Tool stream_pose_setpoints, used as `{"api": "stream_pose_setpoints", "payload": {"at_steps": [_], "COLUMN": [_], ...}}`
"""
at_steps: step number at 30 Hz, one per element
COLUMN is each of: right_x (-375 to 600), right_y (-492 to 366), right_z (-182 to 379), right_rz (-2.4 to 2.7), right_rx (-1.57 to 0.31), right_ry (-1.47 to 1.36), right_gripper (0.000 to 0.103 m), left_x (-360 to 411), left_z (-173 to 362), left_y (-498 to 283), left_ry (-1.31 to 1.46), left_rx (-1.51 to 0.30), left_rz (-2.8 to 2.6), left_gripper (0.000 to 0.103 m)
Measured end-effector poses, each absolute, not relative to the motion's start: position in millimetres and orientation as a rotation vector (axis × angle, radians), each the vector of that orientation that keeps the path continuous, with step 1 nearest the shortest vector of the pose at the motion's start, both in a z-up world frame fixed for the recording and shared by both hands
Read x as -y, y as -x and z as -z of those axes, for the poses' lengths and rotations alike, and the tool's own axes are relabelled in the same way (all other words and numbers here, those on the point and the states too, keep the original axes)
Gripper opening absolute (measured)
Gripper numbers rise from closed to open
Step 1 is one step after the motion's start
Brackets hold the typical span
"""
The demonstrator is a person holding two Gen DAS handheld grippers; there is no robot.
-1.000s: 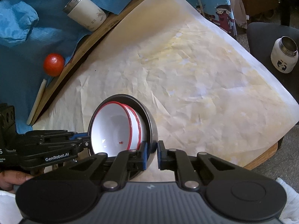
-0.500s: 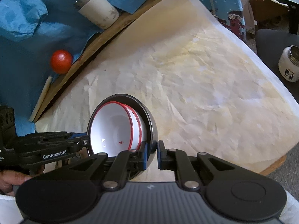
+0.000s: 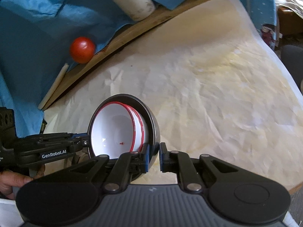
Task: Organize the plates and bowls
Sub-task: 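Lift and carry the whole dish stack with both grippers across the table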
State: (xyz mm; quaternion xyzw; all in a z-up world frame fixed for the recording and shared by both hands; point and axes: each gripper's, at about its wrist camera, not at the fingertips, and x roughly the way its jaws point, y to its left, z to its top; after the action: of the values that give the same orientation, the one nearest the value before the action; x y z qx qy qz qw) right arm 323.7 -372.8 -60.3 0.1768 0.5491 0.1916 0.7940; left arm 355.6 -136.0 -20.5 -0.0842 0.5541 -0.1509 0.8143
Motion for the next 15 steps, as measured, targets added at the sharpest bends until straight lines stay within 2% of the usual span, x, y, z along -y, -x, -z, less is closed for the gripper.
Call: {"api": "stream_pose_setpoints", "payload": {"at_steps": [15], "right_x": [312.5], "right_y": [-343.8], "right_z": [48.7], "right_rz": [-0.577], "right_rx": [-1.199], "right_ry": [-0.271], "right_gripper": [0.011], "left_x": [78.6], "left_z": [3.4], "left_y": [-331.1], "left_ry": [0.277], "left_rx": [-1.131], "left_rz": [0.151], "left_gripper": [0.01]}}
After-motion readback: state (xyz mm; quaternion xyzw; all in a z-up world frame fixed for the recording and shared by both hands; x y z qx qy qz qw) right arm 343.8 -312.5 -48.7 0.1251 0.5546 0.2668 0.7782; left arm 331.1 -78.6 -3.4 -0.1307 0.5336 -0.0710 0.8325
